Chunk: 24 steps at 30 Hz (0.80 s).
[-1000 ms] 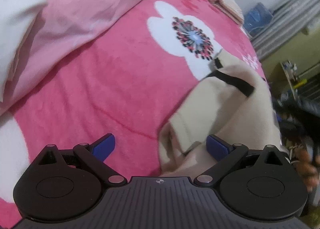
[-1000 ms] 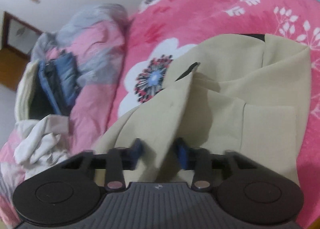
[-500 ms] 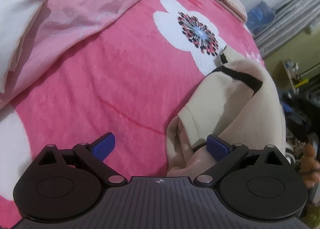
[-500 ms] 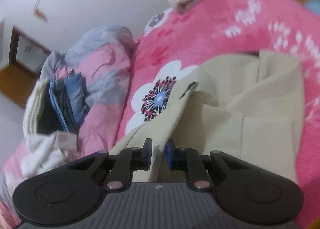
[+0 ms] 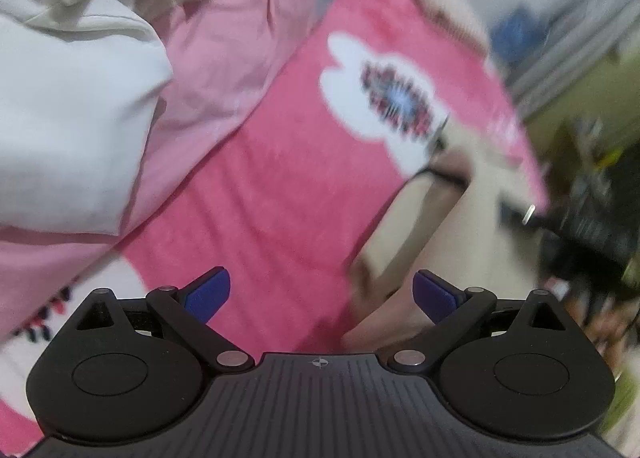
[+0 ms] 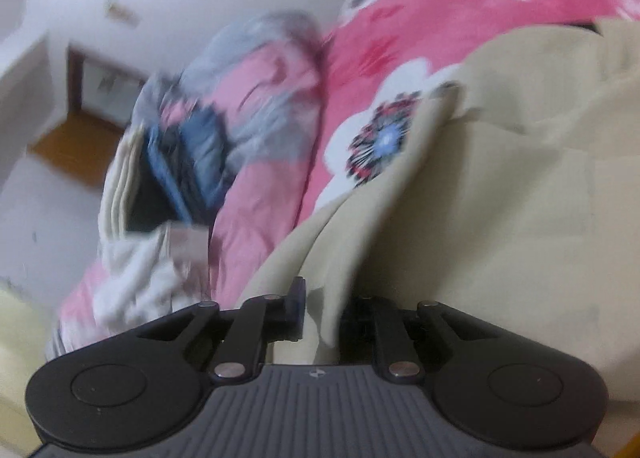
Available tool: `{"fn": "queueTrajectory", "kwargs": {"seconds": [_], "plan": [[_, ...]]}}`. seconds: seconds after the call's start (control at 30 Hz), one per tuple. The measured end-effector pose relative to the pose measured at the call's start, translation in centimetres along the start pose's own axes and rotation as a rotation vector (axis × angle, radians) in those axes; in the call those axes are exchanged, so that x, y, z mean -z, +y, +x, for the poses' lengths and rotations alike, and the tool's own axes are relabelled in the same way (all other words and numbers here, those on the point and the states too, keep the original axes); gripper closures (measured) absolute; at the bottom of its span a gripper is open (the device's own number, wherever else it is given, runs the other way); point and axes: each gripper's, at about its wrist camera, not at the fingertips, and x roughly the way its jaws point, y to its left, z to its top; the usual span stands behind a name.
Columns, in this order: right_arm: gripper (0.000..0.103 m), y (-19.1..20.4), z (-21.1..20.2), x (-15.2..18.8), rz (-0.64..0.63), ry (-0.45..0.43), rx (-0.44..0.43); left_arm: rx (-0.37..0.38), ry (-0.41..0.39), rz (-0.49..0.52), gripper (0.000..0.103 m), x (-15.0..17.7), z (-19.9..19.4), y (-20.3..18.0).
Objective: Fold clothes
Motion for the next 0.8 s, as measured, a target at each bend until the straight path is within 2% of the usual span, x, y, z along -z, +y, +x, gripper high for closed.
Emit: {"fn": "queueTrajectory", "kwargs": {"seconds": [0.07, 0.17, 0.3, 0.43, 0.57, 0.67, 0.73, 0.8], "plan": [[0.1, 1.6, 0.0, 1.0, -0.057, 0.047, -0.014, 0.045, -0.091, -0.02, 0.004, -0.2, -0.9, 0.2], [0.1, 4.4, -0.5, 3.6, -0.144, 0.129, -0.079, 0.085, -0.176, -0.04, 0.004, -1.1, -1.8, 0.5], [0.1, 8.8, -0.9, 8.3, -0.306, 0.264, -0.158, 0.115, -0.191, -0.008, 0.004, -2.5, -1.4, -0.6], [0.1, 12.1, -0.5, 15.0, -0.488, 0.453, -0.209, 0.153, -0.191, 0.048, 0.003, -2.5, -0.7, -1.9], [0.1, 12.0, 0.6, 20.3, -0.569, 0.614, -0.126, 0.14, -0.127, 0.094, 0.003, -1.4, 0.9, -3.0], [0.098, 12.1, 0.5, 22.3, -0.656, 0.669, -0.037, 0.116, -0.063, 0.151, 0.003, -0.2, 2.6, -3.8], [0.093, 12.4, -0.2, 22.8, -0.708, 0.661, 0.042, 0.098, -0.012, 0.182, 0.003, 0.7, 4.1, -4.2], [0.074, 12.7, -1.8, 22.4, -0.722, 0.628, 0.07, 0.076, 0.03, 0.194, 0.004, 1.7, 5.2, -4.4]]}}
